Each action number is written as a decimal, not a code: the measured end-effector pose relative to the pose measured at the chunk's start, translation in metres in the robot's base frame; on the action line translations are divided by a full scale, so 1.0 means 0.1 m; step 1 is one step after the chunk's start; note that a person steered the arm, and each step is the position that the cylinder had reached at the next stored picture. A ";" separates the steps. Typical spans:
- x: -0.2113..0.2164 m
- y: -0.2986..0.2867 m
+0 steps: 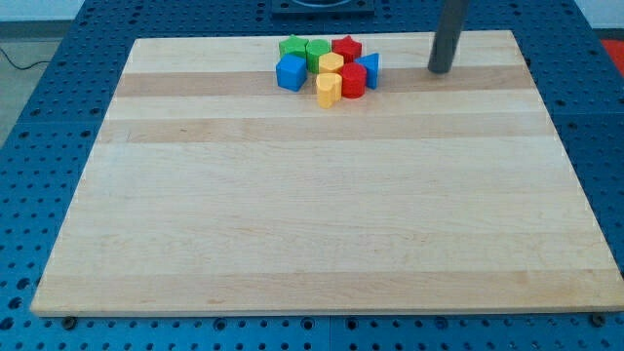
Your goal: Separate the red circle from yellow blocks
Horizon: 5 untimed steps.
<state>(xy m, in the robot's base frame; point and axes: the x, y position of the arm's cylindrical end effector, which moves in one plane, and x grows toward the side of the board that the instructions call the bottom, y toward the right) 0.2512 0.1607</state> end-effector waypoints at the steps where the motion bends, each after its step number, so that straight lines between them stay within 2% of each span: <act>1: -0.28 -0.37; 2: -0.17 -0.79; 3: 0.17 -1.03; 4: 0.52 -1.10; 5: 0.62 -1.05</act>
<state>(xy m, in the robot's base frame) 0.3132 0.0560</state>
